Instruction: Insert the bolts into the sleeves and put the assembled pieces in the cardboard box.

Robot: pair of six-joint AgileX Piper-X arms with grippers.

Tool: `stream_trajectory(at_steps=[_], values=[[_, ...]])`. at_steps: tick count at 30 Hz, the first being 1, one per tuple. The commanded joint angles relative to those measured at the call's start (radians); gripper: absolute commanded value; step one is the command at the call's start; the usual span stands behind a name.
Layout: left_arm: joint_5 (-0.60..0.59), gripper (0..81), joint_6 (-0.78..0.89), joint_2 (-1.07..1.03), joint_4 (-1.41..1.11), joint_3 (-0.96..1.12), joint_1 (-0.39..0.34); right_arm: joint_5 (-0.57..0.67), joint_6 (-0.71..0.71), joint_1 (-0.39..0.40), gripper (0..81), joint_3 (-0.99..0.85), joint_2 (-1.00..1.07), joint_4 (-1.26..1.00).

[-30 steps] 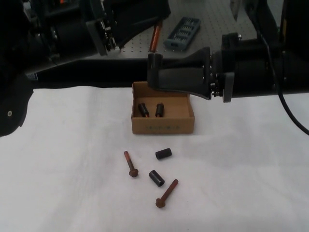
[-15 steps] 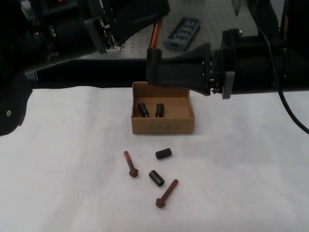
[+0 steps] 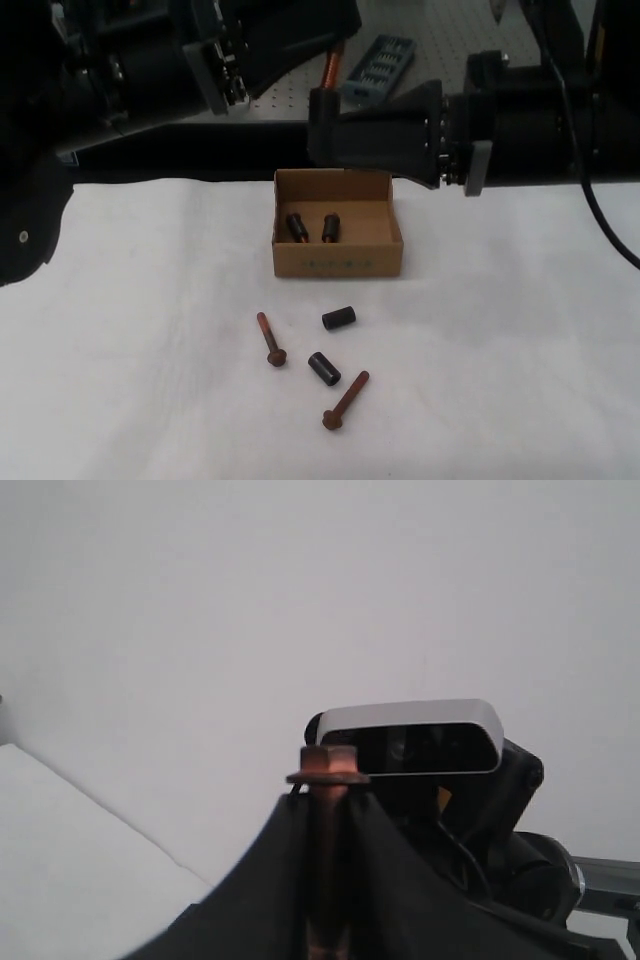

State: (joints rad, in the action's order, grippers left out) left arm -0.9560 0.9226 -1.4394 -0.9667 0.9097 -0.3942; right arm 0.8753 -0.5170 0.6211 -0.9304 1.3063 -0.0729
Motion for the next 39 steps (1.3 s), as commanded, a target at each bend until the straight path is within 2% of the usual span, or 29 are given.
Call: stream_trajectory(at_steps=[1, 10, 20, 29, 30, 32, 36, 38, 39], values=[[-0.015, 0.6, -0.007, 0.011, -0.022, 0.005, -0.002, -0.028, 0.008, -0.029, 2.4, -0.003, -0.016, -0.011], [-0.022, 0.6, -0.010, 0.011, -0.014, 0.005, -0.002, -0.024, 0.008, -0.043, 2.4, -0.003, -0.028, -0.018], [-0.124, 0.6, -0.044, 0.011, 0.124, 0.005, -0.002, 0.028, 0.008, -0.043, 2.4, -0.003, -0.028, -0.018], [-0.124, 0.5, -0.056, 0.011, 0.167, 0.005, -0.002, 0.035, 0.008, -0.043, 2.4, -0.003, -0.028, -0.018], [-0.123, 2.3, -0.056, 0.011, 0.164, 0.005, -0.002, 0.035, 0.008, -0.043, 2.4, -0.003, -0.028, -0.018], [-0.120, 10.9, -0.056, 0.011, 0.153, 0.005, -0.002, 0.035, 0.008, -0.043, 2.4, -0.003, -0.028, -0.018], [-0.077, 43.5, -0.031, 0.011, 0.150, 0.005, -0.002, 0.036, 0.008, -0.043, 2.4, -0.003, -0.028, -0.018], [-0.055, 51.2, -0.022, 0.017, 0.150, 0.005, -0.002, 0.036, 0.008, -0.043, 2.4, -0.003, -0.028, -0.018], [-0.052, 50.8, -0.022, 0.020, 0.150, 0.005, -0.002, 0.036, 0.008, -0.043, 2.4, -0.003, -0.028, -0.018]])
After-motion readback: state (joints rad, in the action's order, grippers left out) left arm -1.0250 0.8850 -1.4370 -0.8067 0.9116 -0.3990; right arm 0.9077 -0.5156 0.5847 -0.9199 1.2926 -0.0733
